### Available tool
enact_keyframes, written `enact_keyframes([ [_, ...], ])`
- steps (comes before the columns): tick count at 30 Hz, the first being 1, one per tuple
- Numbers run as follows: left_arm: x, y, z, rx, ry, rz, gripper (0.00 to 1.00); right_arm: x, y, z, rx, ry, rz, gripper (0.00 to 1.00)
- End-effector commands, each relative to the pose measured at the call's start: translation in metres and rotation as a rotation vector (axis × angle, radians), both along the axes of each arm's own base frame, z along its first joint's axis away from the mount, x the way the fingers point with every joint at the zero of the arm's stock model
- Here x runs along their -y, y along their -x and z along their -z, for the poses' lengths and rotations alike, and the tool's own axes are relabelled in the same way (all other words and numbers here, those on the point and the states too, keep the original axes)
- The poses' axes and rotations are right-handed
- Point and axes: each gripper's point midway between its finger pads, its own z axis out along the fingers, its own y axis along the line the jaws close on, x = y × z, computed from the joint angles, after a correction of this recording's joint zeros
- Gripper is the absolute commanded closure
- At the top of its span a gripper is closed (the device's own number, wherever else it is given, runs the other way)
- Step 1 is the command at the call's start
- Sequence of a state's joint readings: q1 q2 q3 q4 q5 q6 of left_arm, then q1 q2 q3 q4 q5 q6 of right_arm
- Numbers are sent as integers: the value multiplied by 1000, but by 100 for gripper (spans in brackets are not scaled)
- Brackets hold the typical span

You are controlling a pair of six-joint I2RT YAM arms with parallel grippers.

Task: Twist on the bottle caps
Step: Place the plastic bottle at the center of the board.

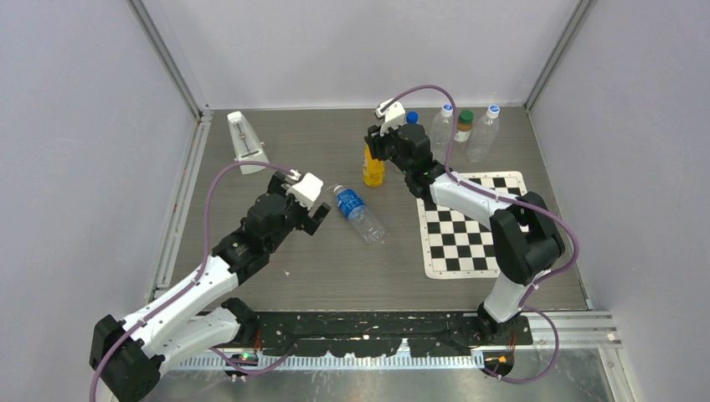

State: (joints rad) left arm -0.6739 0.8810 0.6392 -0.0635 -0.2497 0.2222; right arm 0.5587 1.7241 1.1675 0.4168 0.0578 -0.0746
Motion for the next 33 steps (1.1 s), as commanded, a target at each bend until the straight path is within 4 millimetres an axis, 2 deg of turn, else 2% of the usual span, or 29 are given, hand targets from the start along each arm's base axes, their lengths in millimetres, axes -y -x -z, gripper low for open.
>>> enact_keyframes([
  [1,4,-3,-12,45,28,15,0,-3,-1,-9,34,-8,-16,54],
  [6,5,-3,-11,41,31,18,0,-3,-1,-8,27,-2,-18,45],
  [12,5,-2,-11,41,31,22,0,-2,2,-11,28,-10,-21,40],
  [16,6,-2,-12,40,37,22,0,0,6,-24,45,-35,-19,31],
  [20,7,-1,-12,29,43,28,0,4,14,-48,68,-79,-13,20],
  [23,9,1,-12,11,63,31,0,11,26,-75,95,-121,-12,8],
  [24,10,2,-11,-2,70,28,0,12,29,-77,88,-121,-9,7],
  [25,10,2,-10,-17,84,22,0,16,34,-90,100,-137,-5,5],
  [26,11,3,-10,-41,109,9,0,19,38,-89,82,-130,-2,5],
  [27,12,4,-9,-74,134,-8,0,25,47,-105,98,-146,-2,3],
  [29,13,8,-2,-167,183,-56,0,31,60,-105,47,-158,1,2],
  [31,12,13,6,-275,245,-130,0,40,80,-94,-45,-151,7,2],
  [32,10,18,16,-326,236,-153,0,46,92,-99,-63,-185,12,1],
  [33,11,22,19,-377,264,-185,0,51,100,-87,-117,-175,24,1],
])
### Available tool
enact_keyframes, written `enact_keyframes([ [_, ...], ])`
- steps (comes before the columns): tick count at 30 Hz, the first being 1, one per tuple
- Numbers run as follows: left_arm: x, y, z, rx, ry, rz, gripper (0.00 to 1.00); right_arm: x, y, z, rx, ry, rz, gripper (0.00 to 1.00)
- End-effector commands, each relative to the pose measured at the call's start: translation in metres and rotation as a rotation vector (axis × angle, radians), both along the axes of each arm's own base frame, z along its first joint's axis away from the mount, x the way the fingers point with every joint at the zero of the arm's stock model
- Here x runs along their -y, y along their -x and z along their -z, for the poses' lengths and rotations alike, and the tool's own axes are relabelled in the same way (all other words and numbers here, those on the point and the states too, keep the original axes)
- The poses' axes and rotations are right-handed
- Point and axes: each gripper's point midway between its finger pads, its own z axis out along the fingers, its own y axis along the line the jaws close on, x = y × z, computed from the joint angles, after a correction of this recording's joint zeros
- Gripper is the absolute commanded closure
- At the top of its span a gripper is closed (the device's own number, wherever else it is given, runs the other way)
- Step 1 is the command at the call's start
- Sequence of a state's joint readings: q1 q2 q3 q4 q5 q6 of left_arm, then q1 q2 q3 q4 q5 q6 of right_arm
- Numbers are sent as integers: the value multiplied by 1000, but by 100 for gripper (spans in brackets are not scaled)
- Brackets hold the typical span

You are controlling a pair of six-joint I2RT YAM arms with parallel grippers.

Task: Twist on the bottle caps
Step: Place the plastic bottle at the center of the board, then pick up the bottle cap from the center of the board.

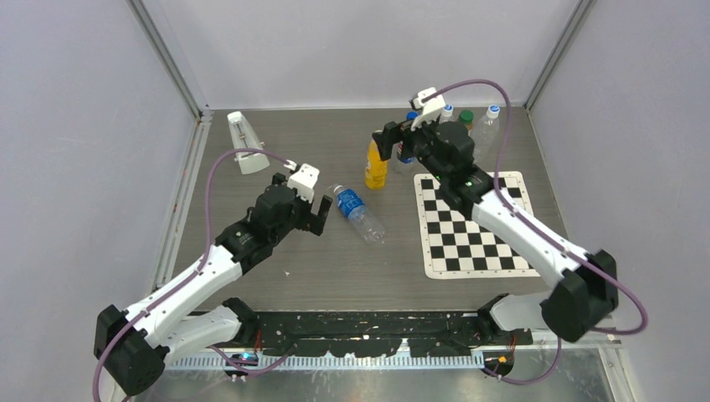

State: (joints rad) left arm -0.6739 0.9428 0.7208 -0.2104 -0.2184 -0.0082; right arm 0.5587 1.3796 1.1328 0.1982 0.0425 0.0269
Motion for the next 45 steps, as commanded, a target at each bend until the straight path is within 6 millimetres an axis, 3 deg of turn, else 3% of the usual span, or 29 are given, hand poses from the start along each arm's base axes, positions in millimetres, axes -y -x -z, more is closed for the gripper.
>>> enact_keyframes([
  [1,-2,20,13,-249,136,-162,0,27,47,13,-179,-75,45,1],
  [7,-17,33,27,-375,178,-333,0,55,105,77,-429,-207,125,0],
  [8,-19,32,28,-364,169,-341,0,60,113,79,-436,-234,133,0],
  [9,-22,29,28,-353,163,-358,2,63,120,98,-487,-261,155,0],
  [10,-24,25,28,-341,158,-379,4,69,126,97,-479,-294,170,0],
  [11,-25,20,28,-338,141,-398,5,73,132,113,-515,-320,196,0],
  [12,-26,15,26,-331,124,-418,6,80,135,108,-494,-372,221,0],
  [14,-28,2,24,-329,88,-457,7,94,146,128,-492,-388,262,0],
  [18,-32,-23,41,-388,55,-520,10,100,167,124,-388,-477,187,0],
  [20,-34,-35,50,-407,53,-545,14,99,176,116,-316,-547,122,0],
  [21,-35,-40,55,-416,51,-557,16,103,180,102,-258,-602,109,0],
  [22,-36,-44,60,-426,51,-572,19,105,181,111,-263,-618,119,0],
  [23,-38,-49,65,-436,47,-586,21,111,183,105,-232,-643,129,0],
  [27,-46,-66,83,-457,42,-635,34,120,186,113,-236,-594,169,0],
  [35,-51,-93,107,-490,36,-664,53,107,184,121,-292,-543,131,0],
  [45,-63,-108,136,-555,32,-694,64,104,182,122,-310,-527,127,0],
])
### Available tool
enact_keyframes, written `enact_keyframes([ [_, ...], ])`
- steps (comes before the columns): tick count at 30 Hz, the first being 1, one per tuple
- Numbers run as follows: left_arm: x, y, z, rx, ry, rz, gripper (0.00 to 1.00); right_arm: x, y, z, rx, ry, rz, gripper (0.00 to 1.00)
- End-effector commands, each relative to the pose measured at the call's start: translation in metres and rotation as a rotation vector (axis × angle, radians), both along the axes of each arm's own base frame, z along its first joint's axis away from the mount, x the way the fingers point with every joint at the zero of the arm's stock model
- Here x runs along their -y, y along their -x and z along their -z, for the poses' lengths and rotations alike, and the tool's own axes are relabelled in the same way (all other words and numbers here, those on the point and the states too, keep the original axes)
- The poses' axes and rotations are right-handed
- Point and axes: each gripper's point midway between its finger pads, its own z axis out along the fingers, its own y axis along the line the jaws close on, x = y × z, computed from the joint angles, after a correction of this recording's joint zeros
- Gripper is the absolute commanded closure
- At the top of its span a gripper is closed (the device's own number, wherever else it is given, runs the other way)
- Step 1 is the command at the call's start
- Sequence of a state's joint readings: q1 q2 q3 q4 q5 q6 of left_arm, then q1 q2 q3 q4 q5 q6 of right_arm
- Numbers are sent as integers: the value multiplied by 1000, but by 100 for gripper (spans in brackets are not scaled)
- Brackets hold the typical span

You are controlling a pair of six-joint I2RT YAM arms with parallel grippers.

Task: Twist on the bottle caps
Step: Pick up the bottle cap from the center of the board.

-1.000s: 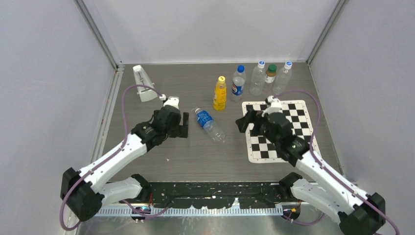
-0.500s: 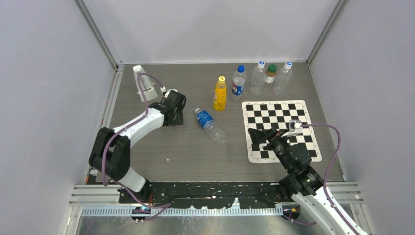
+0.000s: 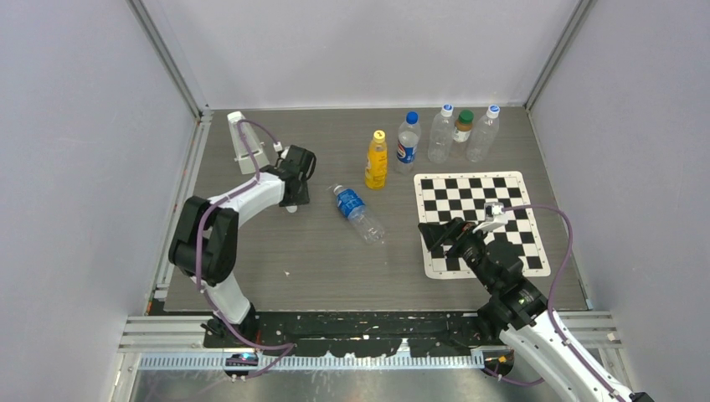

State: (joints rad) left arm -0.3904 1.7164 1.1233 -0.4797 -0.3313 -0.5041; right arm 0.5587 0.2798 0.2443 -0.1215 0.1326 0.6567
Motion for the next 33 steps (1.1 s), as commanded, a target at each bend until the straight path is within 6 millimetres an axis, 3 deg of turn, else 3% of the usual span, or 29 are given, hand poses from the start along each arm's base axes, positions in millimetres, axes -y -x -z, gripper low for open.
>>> enact_keyframes([
  [1,-1,-18,1,22,38,-21,66,-2,-3,-28,59,-26,-3,0],
  [6,1,-17,13,-8,65,-23,72,-2,-4,-28,41,-27,2,0],
  [13,9,-16,21,-4,140,-17,93,-5,-4,-29,-30,45,-23,0],
  [15,12,-19,10,5,162,-10,100,-4,-4,-34,-27,89,-30,0],
  [20,22,-18,-24,62,231,33,100,-9,-12,-47,-5,72,-30,0],
  [24,31,-7,-36,85,311,49,100,-37,-20,-60,63,35,-145,0],
  [33,75,28,-74,158,657,93,100,-83,-11,-70,139,-17,-400,0],
])
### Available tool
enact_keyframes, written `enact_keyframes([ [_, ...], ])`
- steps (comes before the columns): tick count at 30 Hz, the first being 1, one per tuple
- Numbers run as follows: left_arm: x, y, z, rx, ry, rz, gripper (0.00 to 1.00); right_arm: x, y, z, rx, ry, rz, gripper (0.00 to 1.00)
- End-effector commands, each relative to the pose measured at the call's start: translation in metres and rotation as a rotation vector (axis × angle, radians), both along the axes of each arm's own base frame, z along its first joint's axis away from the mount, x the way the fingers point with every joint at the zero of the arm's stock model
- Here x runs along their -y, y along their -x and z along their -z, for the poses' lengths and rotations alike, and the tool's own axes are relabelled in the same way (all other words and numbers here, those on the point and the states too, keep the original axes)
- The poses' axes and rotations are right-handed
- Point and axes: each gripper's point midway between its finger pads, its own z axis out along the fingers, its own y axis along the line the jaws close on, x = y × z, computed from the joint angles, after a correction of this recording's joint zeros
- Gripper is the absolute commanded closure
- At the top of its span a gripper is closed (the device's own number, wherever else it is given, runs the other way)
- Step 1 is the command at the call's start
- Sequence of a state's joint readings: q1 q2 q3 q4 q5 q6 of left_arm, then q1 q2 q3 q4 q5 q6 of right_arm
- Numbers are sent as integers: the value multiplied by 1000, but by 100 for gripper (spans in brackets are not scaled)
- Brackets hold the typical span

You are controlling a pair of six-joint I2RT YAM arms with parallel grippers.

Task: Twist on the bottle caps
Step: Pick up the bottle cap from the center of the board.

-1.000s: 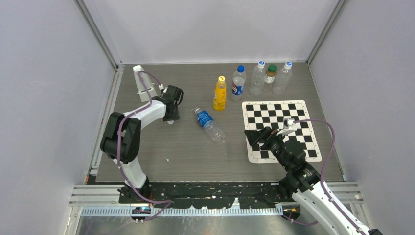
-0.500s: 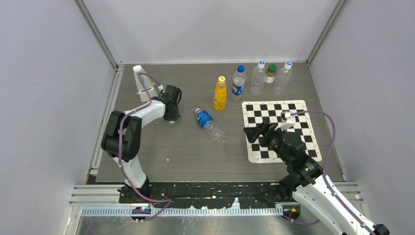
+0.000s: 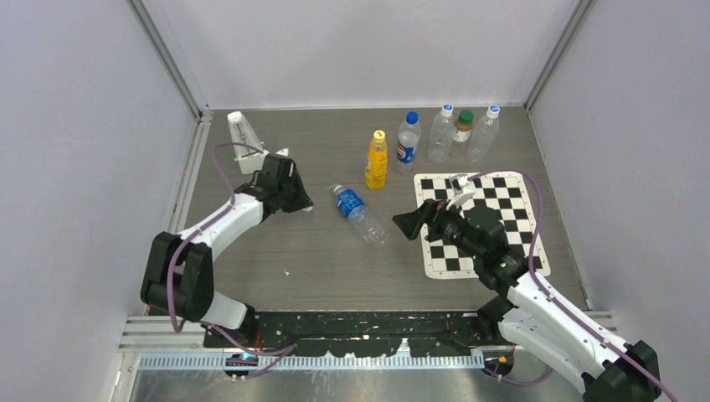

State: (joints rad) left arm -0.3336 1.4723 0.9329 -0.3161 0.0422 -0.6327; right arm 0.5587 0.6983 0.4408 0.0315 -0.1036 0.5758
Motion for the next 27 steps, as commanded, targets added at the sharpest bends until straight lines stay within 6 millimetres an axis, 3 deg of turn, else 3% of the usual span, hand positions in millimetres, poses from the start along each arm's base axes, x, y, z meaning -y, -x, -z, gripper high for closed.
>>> enact_keyframes([
  [1,38,6,-47,97,268,40,100,-30,6,-54,197,-136,-171,0],
  [8,82,39,-92,162,523,87,100,-49,6,-54,258,-195,-271,1],
  [12,104,55,-128,214,676,123,100,-57,5,-64,302,-236,-311,6],
  [27,131,98,-198,287,907,241,100,-76,14,-100,556,-248,-472,14],
])
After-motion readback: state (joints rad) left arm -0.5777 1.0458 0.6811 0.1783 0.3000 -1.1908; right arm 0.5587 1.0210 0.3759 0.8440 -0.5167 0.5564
